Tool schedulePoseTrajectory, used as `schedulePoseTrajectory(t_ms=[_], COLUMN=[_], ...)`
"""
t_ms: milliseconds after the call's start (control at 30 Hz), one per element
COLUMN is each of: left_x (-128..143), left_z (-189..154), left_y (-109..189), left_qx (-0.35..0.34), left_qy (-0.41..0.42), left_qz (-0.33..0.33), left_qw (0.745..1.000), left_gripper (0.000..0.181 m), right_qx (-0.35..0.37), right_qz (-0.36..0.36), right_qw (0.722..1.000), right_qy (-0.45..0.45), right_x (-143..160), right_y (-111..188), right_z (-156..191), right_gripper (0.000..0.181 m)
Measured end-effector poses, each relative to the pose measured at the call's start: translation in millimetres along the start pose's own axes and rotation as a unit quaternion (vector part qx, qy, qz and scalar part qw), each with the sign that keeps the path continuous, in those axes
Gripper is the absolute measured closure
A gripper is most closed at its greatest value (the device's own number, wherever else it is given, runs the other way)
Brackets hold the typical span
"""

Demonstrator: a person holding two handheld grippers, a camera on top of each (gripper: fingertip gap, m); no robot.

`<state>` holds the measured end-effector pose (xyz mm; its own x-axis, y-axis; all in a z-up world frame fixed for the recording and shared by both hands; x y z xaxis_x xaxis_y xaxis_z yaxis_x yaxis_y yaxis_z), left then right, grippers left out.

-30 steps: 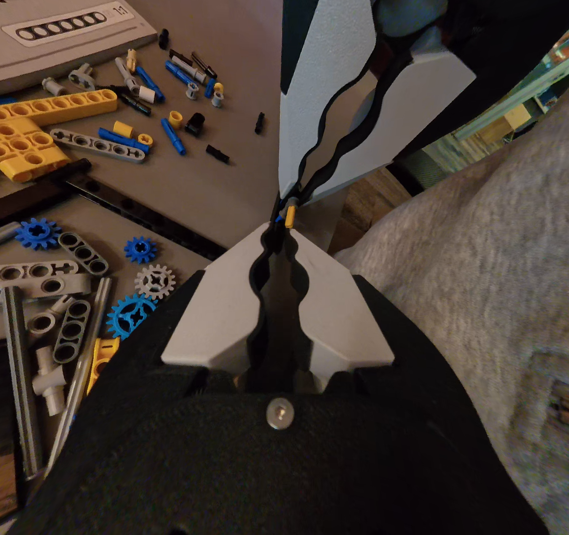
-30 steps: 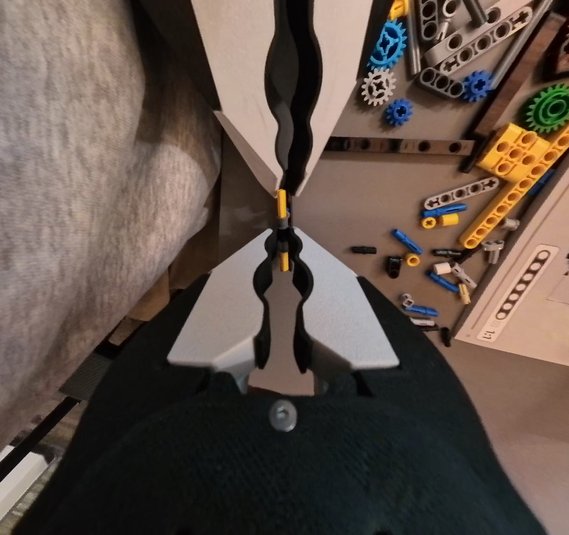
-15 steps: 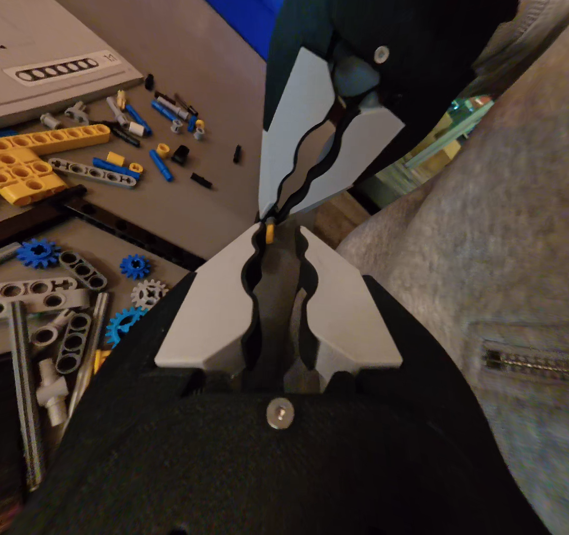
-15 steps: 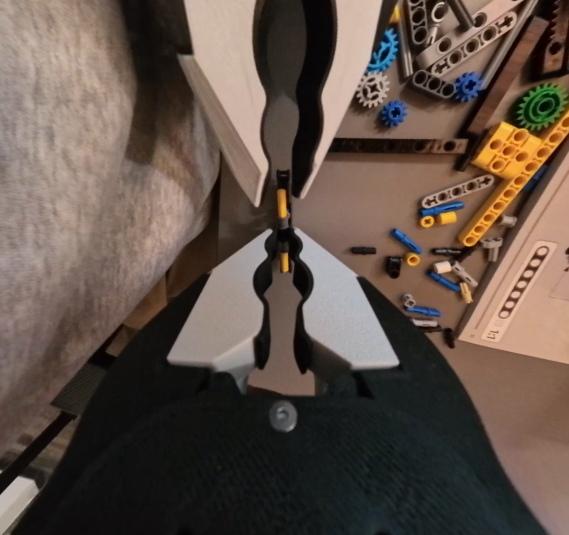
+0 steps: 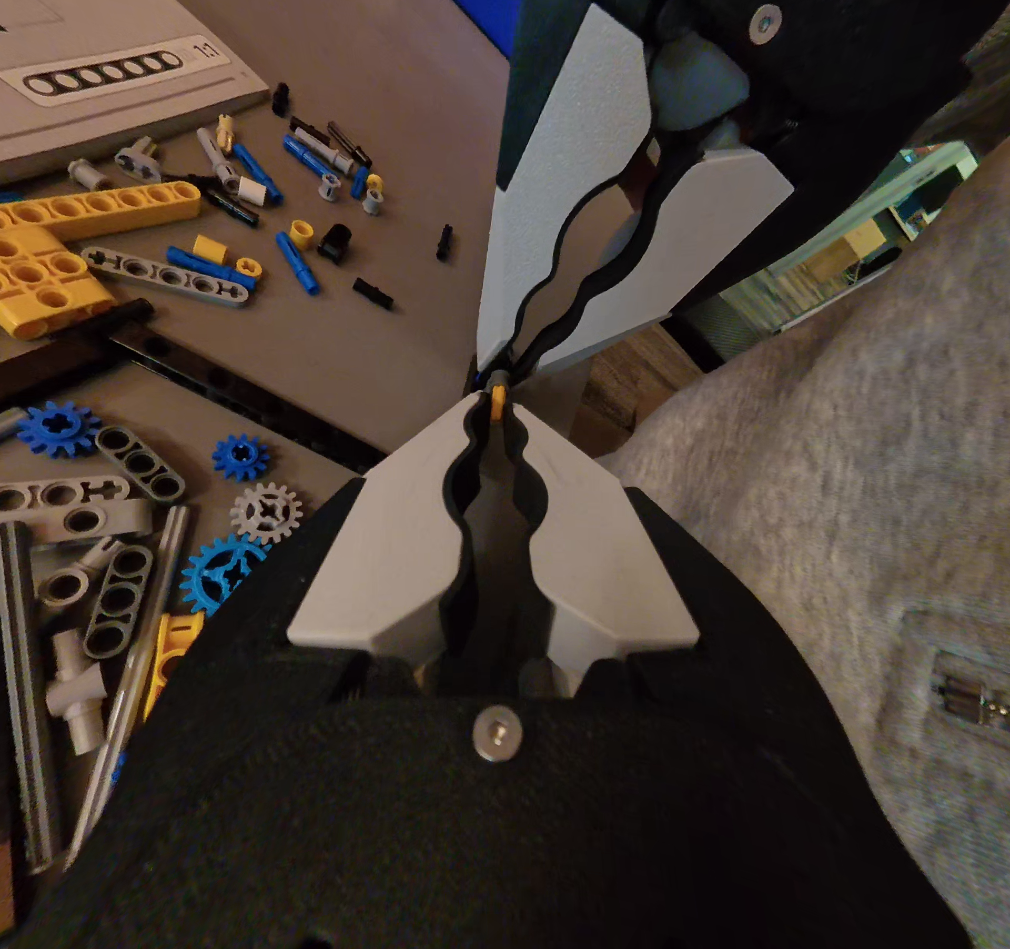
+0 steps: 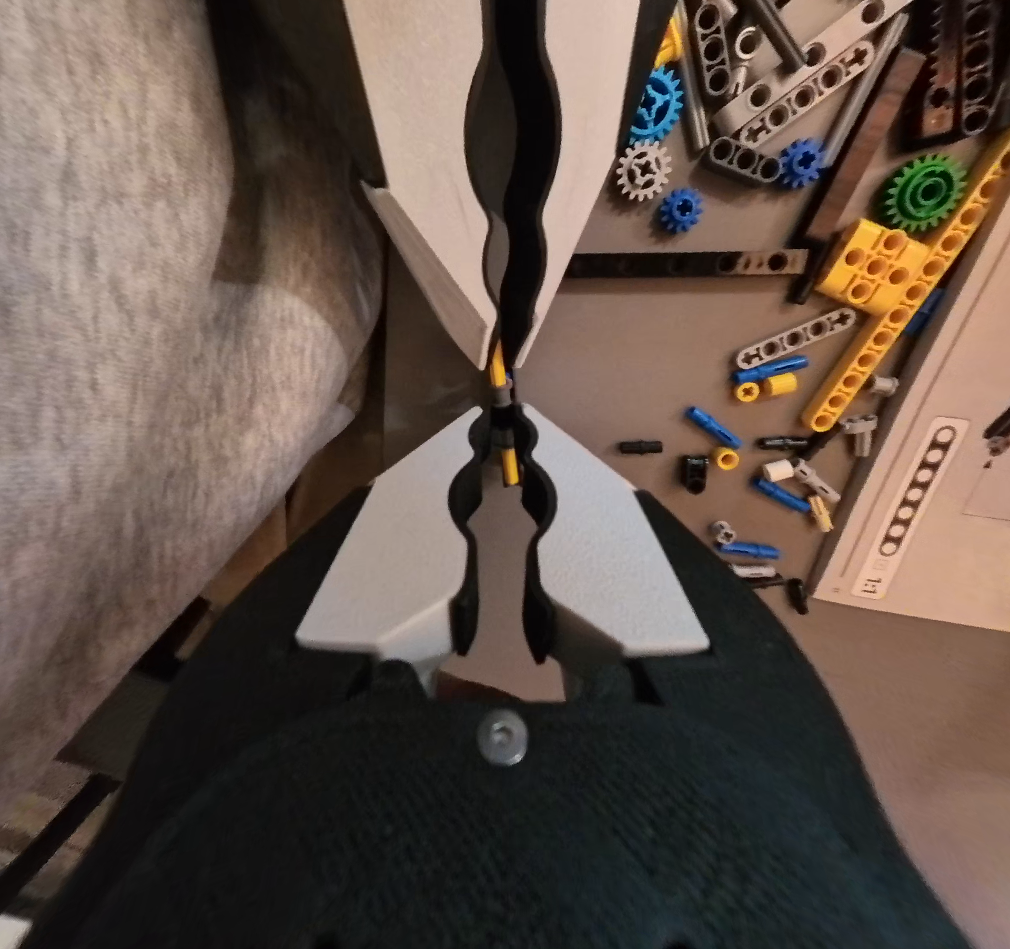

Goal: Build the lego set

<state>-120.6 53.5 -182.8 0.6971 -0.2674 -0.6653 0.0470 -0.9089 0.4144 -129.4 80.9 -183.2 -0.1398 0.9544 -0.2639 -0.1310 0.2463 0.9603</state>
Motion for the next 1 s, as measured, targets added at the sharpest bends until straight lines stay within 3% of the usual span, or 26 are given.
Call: schedulePoseTrajectory(t_ms=[33,433,1000], left_x=[0.0,0.0,1.1], left_z=[0.1,0.3,-0.4], left_y=[0.0,-0.4,-1.4], left_qx=[0.0,0.0,0.003], left_qy=[0.0,0.002,0.0], left_qz=[0.0,0.001,0.003], left_qw=[1.0,1.0,1.0], left_gripper=[0.179,0.178,0.178], right_qx=[0.008,0.054,0.041], right_qz=[0.0,-0.02,-0.023], right_qw=[1.0,0.996,0.997], right_qy=[0.003,0.065,0.064], right_x=[0.0,-4.8,-5.7], right_y=[0.2,-1.2,-2.2], right_z=[-1.0,0.6,2.3], right_gripper=[0.174,0.174,0.177])
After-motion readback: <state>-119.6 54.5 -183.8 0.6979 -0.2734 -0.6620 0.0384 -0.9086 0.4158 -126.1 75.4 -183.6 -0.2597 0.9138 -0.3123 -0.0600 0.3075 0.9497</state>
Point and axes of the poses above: each gripper's, where its closed fingertips meet, y back along the fingers, x out of its underside, z = x × y across the jaws, the point moved 2 cm from there along y, back along the fingers, and after that the axes turned 5 degrees about y, right-handed, at the moved point
